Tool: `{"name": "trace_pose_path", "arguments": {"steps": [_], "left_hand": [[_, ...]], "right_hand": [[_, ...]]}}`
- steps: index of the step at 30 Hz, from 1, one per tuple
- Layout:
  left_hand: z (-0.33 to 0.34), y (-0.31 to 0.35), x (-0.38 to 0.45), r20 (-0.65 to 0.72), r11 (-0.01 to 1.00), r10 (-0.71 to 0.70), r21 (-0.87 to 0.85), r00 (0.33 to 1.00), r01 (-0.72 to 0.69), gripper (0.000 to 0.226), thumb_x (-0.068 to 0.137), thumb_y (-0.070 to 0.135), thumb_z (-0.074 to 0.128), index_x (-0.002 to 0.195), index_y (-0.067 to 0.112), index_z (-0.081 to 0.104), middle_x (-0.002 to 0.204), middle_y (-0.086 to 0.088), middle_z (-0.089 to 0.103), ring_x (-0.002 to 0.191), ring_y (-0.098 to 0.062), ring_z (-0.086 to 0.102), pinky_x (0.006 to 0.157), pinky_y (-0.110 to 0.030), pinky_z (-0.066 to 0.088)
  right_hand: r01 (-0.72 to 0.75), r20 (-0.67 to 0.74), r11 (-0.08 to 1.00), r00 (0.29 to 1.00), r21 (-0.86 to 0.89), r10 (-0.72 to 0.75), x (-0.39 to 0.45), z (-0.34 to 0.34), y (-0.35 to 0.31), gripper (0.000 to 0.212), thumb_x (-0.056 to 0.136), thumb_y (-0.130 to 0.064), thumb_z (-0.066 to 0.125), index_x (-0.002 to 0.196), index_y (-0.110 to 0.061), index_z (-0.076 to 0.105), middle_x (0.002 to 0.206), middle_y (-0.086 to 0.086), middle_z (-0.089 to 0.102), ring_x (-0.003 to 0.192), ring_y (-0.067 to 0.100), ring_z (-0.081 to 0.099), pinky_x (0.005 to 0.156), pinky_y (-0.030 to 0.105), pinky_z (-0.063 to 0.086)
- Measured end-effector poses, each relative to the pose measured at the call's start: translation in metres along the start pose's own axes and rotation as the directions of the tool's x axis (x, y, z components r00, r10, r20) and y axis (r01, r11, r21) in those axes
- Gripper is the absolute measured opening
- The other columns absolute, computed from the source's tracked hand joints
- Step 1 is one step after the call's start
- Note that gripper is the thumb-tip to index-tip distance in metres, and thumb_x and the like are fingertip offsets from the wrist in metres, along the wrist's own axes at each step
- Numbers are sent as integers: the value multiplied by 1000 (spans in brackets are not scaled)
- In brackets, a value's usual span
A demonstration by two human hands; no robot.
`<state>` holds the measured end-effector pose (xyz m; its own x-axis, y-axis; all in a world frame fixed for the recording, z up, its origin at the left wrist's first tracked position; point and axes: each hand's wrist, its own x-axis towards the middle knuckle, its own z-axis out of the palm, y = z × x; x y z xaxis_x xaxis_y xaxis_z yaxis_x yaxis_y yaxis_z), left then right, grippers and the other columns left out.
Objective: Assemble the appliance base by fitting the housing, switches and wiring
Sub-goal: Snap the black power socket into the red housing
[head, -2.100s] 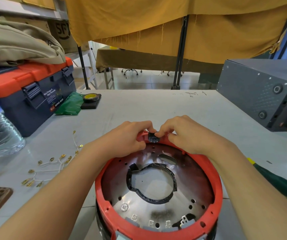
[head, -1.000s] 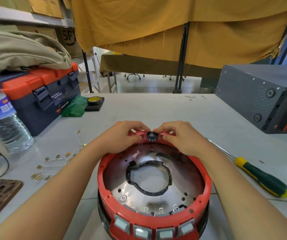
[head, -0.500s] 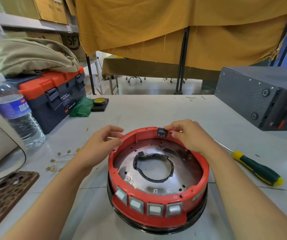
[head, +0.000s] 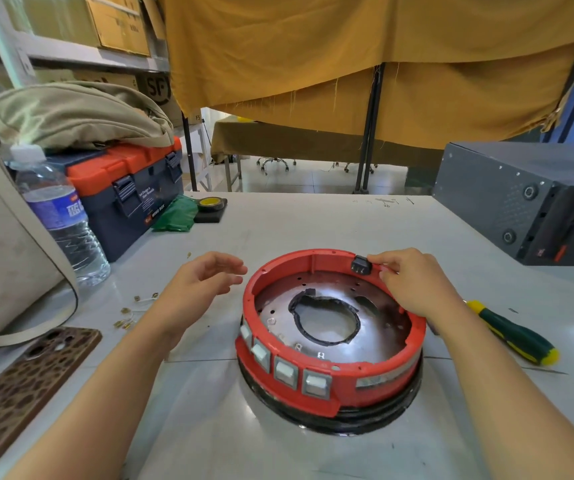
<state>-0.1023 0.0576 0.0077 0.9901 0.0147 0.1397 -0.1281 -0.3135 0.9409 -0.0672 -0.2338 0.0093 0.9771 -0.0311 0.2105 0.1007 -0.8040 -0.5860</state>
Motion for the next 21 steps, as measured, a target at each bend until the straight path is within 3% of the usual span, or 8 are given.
{"name": "trace_pose_path", "arguments": {"steps": [4, 8, 10, 13, 15, 17, 19, 21], "left_hand": [[4, -2, 2, 82, 998, 15, 57, 997, -19, 18, 90, 19, 59, 104, 27, 66, 101, 12, 70, 93, 0, 64, 80, -16, 48], [9, -6, 7, 9, 1000, 0, 0, 1000, 0, 29, 90, 11, 58, 114, 27, 58, 110, 15, 61, 90, 5, 62, 62, -3, 46], [9, -6, 10, 12, 1000, -17, -2, 1000, 17, 31, 91, 7, 54, 116, 25, 55, 115, 13, 58, 94, 2, 60, 64, -8, 48], [5, -6, 18, 49, 1000, -10, 22, 999, 9, 32, 92, 3, 51, 117, 22, 53, 117, 9, 58, 101, -1, 58, 74, -13, 49], [2, -6, 24, 92, 1000, -1, 21, 996, -1, 31, 92, 1, 50, 118, 19, 52, 116, 8, 59, 101, 0, 58, 75, -10, 49], [0, -7, 28, 137, 1000, 3, 3, 991, -4, 32, 93, 2, 51, 121, 17, 51, 116, 10, 60, 101, 0, 59, 74, -8, 49], [-2, -12, 29, 168, 1000, 11, -28, 986, -6, 32, 94, 7, 51, 123, 20, 51, 117, 12, 61, 104, -1, 60, 77, -8, 49], [-8, -18, 28, 144, 999, 35, -44, 989, -29, 28, 95, 15, 52, 121, 24, 54, 115, 15, 65, 103, 1, 62, 79, -8, 48]], "right_hand": [[-75, -42, 997, 996, 25, 76, -1, -2, -4, 31, 88, -12, 55, 114, -23, 69, 114, 16, 66, 103, 31, 62, 92, 40, 50], [-77, -39, 996, 996, 49, 79, -2, -3, -6, 16, 84, -19, 61, 96, -26, 69, 82, 8, 72, 82, 26, 63, 77, 38, 52], [-69, -33, 997, 997, 31, 70, 0, -3, -6, 5, 84, -27, 62, 87, -27, 66, 73, 3, 69, 79, 24, 62, 71, 34, 49], [-74, -49, 991, 996, 115, 80, 6, -3, -5, 20, 83, -37, 66, 74, -20, 68, 64, 4, 64, 72, 23, 59, 59, 28, 40], [-90, -12, 965, 995, 248, 96, 11, -1, -5, 18, 82, -34, 68, 76, -17, 71, 71, 5, 67, 73, 21, 59, 62, 28, 42], [-123, 90, 899, 992, 420, 93, 15, 4, -7, 10, 84, -24, 69, 91, -19, 71, 91, 5, 68, 80, 18, 60, 74, 30, 45], [-184, 222, 788, 973, 588, 62, 16, 13, -7, 25, 86, -12, 64, 109, -21, 67, 109, 4, 67, 93, 18, 62, 87, 33, 48], [-211, 258, 714, 965, 667, 44, 15, 18, -4, 34, 87, -3, 59, 114, -22, 66, 112, 7, 68, 99, 23, 64, 92, 37, 49]]}}
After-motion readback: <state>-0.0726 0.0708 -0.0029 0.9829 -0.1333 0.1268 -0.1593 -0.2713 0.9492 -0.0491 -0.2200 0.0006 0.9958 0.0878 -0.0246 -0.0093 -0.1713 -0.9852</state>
